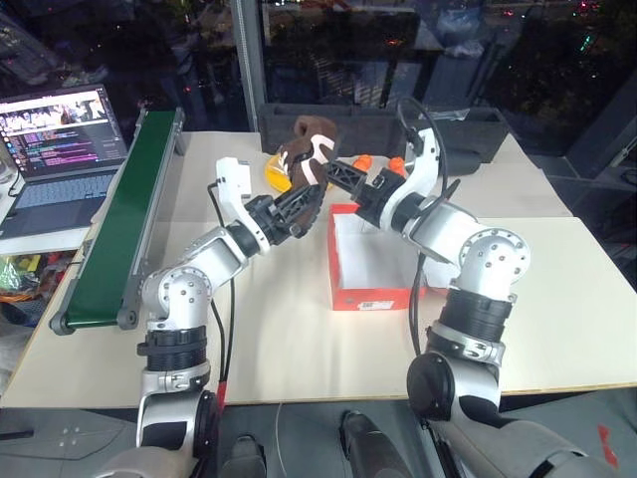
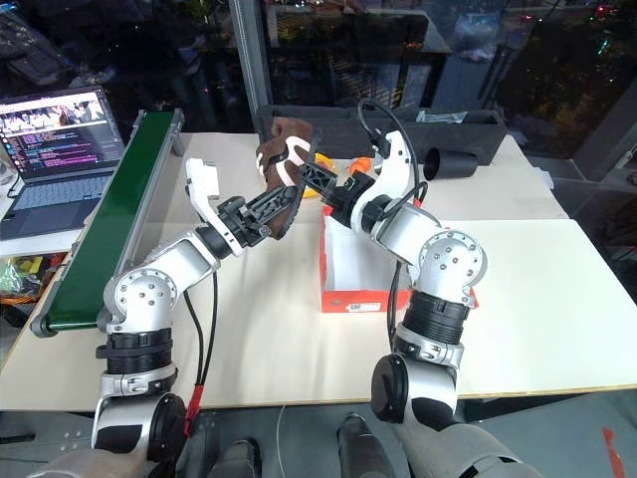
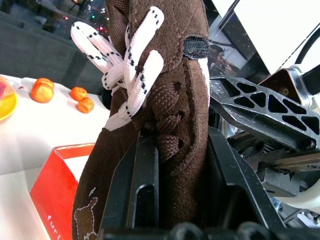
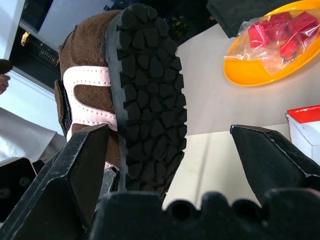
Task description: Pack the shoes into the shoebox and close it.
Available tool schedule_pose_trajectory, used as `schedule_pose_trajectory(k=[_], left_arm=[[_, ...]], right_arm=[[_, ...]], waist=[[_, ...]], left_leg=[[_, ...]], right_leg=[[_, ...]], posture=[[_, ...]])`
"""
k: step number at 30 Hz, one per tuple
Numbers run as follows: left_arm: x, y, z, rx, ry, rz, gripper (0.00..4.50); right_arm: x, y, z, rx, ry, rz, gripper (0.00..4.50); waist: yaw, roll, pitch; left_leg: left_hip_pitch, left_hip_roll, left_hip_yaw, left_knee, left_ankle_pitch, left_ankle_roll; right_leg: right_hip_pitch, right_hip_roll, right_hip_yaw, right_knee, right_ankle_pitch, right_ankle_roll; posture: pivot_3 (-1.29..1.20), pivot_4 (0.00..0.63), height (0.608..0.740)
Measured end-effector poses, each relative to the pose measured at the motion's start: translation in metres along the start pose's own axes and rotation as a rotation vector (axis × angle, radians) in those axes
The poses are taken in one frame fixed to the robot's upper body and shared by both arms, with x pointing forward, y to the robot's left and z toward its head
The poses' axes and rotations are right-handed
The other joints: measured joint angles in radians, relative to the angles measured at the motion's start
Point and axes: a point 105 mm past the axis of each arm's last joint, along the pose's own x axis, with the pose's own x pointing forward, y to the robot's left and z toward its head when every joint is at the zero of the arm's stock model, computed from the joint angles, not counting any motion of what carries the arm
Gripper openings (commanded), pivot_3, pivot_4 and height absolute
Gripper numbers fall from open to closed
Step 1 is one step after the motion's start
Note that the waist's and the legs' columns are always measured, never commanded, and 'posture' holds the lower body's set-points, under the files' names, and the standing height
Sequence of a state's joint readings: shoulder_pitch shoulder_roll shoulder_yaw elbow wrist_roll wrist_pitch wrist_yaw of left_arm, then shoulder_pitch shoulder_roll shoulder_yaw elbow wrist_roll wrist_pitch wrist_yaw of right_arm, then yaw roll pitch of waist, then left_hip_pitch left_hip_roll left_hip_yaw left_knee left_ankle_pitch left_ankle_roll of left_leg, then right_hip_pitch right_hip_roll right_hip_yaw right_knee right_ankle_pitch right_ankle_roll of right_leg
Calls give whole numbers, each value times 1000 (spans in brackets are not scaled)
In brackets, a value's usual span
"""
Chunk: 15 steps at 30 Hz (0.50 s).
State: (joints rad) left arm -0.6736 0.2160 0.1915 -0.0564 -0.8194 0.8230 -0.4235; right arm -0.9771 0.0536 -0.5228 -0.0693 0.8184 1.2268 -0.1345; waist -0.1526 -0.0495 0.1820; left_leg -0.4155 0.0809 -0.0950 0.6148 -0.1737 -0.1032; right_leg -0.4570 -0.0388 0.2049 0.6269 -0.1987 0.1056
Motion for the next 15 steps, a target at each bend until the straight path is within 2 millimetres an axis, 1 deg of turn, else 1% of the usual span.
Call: schedule_pose_trajectory(k=[4, 6, 10, 13, 15], left_arm=[[2, 0, -6, 5, 32, -14, 782], [4, -3, -13, 17, 64, -28, 782], [4, -3, -13, 23, 65, -30, 782], [4, -3, -14, 23, 68, -28, 782], [4, -3, -16, 21, 73, -29, 767]], right_arm=[[0, 6, 2, 30, -11, 17, 4500], [0, 12, 3, 40, -17, 34, 4500], [0, 13, 3, 48, -15, 30, 4500], [0, 9, -4, 51, 1, 20, 4500], [0, 5, -8, 55, 12, 9, 3982]], waist=[[0, 0, 0], [-2, 1, 1], [-3, 2, 1], [-2, 2, 1], [-1, 3, 2]], left_leg=[[0, 0, -1, 0, 0, 0], [0, 0, -1, 0, 0, 0], [0, 0, -1, -1, 0, 0], [0, 0, -1, -1, 0, 0], [-1, 0, -1, -1, 0, 0]], right_leg=[[0, 0, -1, 0, 0, 0], [0, 0, 0, 0, 0, 0], [0, 0, -1, 0, 0, 0], [0, 0, -1, -1, 0, 0], [0, 0, -1, -1, 0, 0]], posture=[[0, 150, 707], [0, 150, 707], [0, 150, 707], [0, 150, 707], [0, 150, 707]])
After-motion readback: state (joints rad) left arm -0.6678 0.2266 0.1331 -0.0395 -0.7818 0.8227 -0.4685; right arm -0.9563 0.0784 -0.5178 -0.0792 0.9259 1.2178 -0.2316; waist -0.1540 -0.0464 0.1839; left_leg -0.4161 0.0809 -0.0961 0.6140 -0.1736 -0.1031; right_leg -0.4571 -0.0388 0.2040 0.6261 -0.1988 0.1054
